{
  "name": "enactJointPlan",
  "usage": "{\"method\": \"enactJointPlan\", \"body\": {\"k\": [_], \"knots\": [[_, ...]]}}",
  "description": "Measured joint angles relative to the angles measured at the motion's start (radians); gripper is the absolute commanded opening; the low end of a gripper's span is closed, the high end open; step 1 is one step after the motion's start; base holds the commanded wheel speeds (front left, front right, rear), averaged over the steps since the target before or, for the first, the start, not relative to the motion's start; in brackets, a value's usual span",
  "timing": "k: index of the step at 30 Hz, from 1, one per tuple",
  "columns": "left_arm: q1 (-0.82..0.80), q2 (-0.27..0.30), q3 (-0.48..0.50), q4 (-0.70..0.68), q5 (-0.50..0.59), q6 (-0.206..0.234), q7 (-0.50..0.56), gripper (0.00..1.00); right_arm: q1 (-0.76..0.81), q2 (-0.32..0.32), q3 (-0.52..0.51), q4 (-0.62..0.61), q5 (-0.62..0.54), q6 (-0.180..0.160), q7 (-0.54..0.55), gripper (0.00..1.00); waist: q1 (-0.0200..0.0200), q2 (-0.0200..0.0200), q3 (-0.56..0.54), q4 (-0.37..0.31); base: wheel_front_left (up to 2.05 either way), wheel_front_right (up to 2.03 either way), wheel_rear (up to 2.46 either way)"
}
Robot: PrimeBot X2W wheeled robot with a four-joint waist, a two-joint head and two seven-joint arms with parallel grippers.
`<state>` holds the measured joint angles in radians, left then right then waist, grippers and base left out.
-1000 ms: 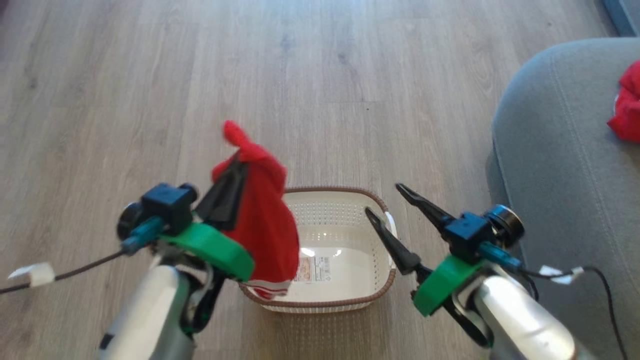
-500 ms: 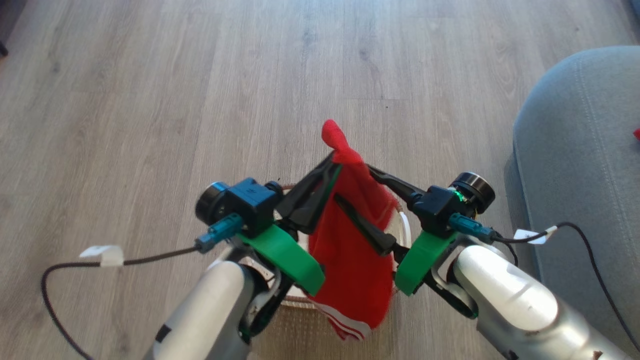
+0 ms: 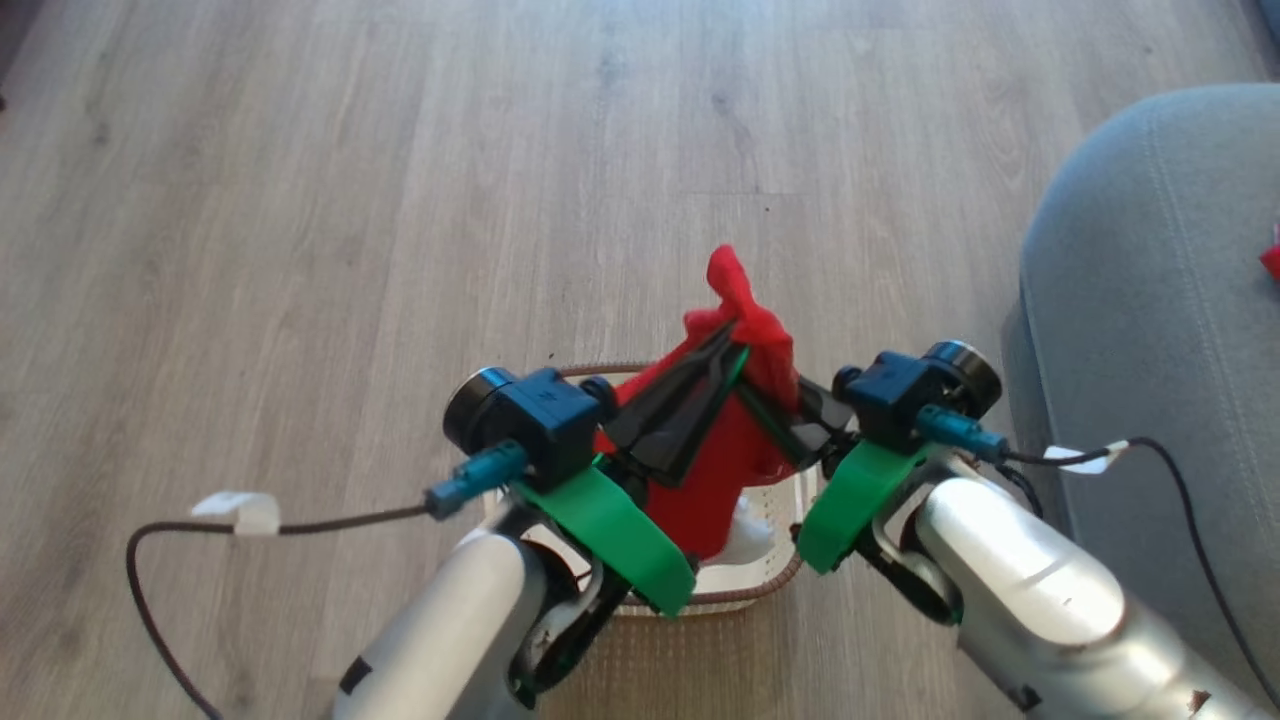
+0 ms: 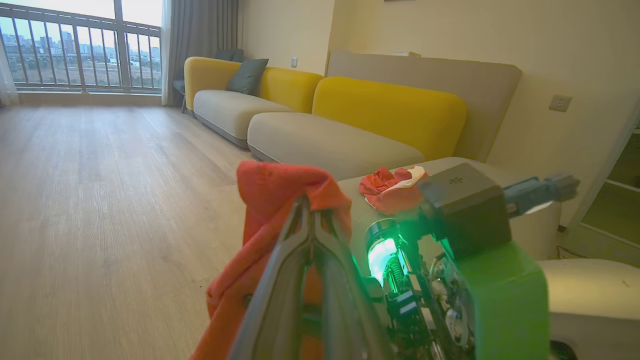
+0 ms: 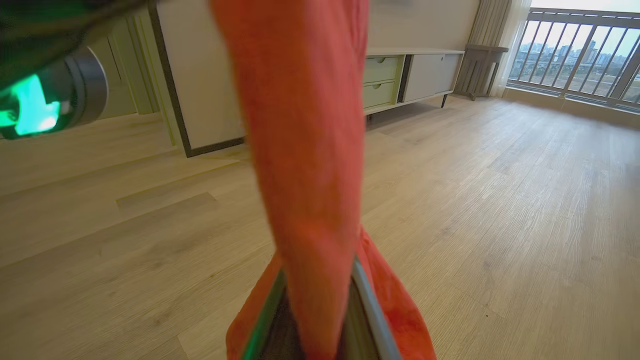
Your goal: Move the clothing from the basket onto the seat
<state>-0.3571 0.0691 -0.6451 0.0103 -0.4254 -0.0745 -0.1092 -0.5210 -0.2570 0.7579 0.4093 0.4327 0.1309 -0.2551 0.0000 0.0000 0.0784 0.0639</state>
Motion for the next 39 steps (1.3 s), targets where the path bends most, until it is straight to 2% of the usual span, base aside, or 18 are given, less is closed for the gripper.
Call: {"method": "enactJointPlan", "body": {"k": [1,2,3,12,18,20,29,33,39], "knots": [[0.0,0.0,0.004,0.002,-0.016,0.0,-0.007,0.43,0.0,0.0,-0.008,-0.004,0.002,0.0,0.0,0.0,0.0,0.0,0.002,-0.004,0.0,0.0,0.0],[0.0,-0.002,0.009,0.008,-0.034,0.0,-0.012,0.8,0.0,-0.001,-0.015,-0.007,0.004,0.0,0.0,0.0,0.0,0.0,0.003,-0.009,0.0,0.0,0.0],[0.0,-0.001,0.015,0.016,-0.036,0.003,-0.017,1.0,0.0,-0.003,-0.022,-0.009,0.008,0.0,0.0,0.0,0.0,0.0,0.005,-0.014,0.0,0.0,0.0],[0.0,0.005,0.04,0.148,-0.02,0.008,-0.108,1.0,0.0,-0.043,-0.148,-0.055,-0.003,0.0,0.0,0.0,0.0,0.0,0.03,-0.103,0.0,0.0,0.0],[-0.001,-0.002,0.02,0.237,-0.015,-0.009,-0.136,1.0,0.0,-0.084,-0.248,-0.105,-0.028,0.0,0.0,0.0,0.0,0.0,0.054,-0.204,0.0,0.0,0.0],[-0.012,-0.006,-0.005,0.266,-0.015,-0.016,-0.139,1.0,0.002,-0.102,-0.304,-0.126,-0.037,0.0,0.0,0.0,0.0,0.0,0.069,-0.259,0.0,0.0,0.0],[-0.019,-0.013,-0.035,0.266,-0.016,-0.029,-0.139,1.0,0.079,-0.133,-0.448,-0.177,-0.055,0.0,0.0,0.0,0.0,0.0,0.103,-0.407,0.0,0.0,0.0],[-0.019,-0.013,-0.046,0.263,-0.027,-0.029,-0.139,1.0,0.112,-0.141,-0.482,-0.188,-0.056,0.0,0.0,0.0,0.0,0.0,0.113,-0.443,0.0,0.0,0.0],[-0.022,-0.013,-0.063,0.263,-0.026,-0.029,-0.139,1.0,0.122,-0.145,-0.509,-0.209,-0.063,0.0,0.0,0.0,-0.0001,0.0,0.129,-0.444,0.0,0.0,0.0]]}}
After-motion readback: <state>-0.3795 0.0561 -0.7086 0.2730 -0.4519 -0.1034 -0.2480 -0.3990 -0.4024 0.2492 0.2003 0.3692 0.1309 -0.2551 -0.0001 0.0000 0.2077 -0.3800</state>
